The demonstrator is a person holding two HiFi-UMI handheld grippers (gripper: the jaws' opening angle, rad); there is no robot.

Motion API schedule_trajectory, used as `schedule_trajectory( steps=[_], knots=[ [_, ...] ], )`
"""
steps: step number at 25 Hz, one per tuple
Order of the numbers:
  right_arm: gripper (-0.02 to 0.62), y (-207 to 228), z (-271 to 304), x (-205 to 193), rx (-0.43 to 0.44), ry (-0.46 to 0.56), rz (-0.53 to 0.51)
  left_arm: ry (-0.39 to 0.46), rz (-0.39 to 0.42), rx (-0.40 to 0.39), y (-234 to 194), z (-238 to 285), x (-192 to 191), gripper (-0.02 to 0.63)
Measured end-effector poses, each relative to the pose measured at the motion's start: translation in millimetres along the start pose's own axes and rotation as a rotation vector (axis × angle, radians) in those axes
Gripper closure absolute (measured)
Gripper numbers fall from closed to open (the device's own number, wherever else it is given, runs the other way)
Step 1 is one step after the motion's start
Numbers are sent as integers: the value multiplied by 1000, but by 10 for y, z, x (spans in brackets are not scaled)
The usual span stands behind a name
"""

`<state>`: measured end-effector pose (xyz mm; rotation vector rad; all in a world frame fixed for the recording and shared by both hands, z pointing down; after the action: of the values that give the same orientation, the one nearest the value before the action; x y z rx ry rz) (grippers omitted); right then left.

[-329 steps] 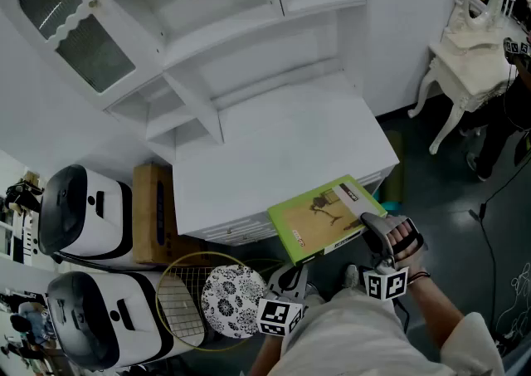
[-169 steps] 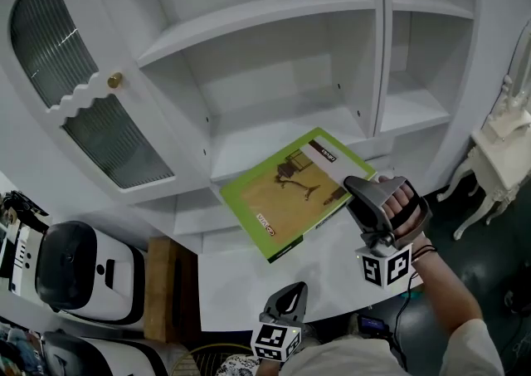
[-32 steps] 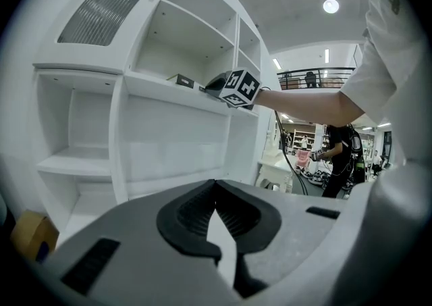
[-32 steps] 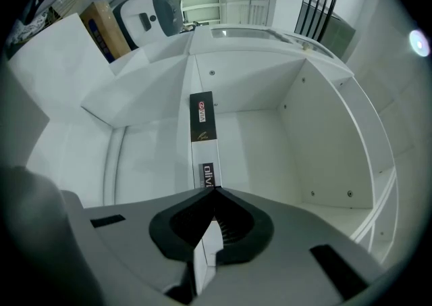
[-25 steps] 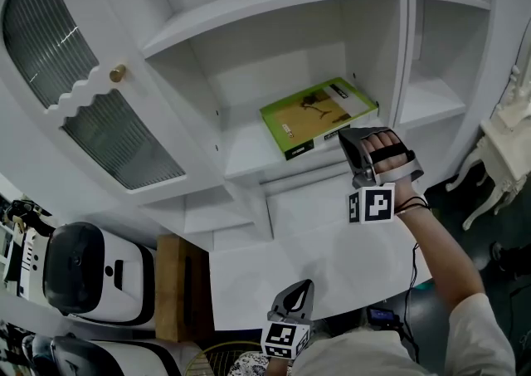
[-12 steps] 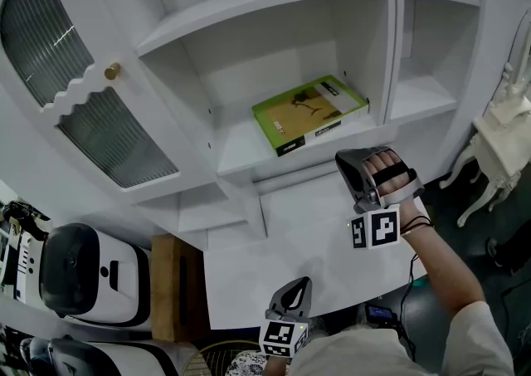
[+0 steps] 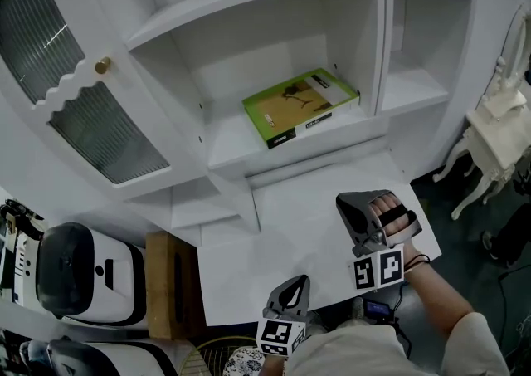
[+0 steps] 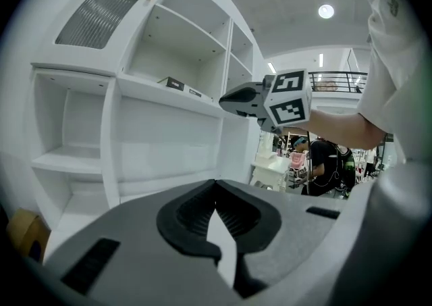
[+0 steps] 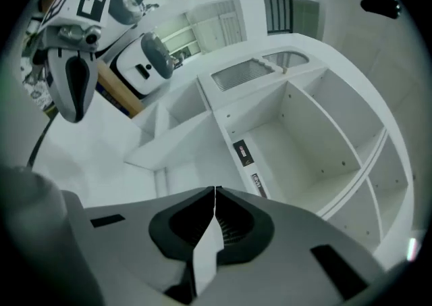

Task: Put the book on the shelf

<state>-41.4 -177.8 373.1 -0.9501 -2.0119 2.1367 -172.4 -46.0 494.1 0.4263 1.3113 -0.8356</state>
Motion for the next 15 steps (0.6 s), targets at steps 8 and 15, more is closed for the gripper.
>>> schedule_trajectory(
  steps=[8, 15],
  knots=[
    [578, -446, -593, -110, 170, -16, 398, 7, 17, -26, 130, 73, 55, 603],
    [578, -580, -1024, -360, 262, -12, 796, 28, 41, -34, 340, 186, 134, 603]
  ],
)
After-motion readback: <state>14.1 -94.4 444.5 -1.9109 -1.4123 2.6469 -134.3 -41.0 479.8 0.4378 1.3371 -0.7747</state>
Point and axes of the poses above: the fingertips, and each gripper's own axes: z forward along the fingers, y to its right, x out of its top, the point moved 7 cm from there along -z, backward along the fingers, and after that the axes turned 14 degrees about -x, right-handed, at the moved point
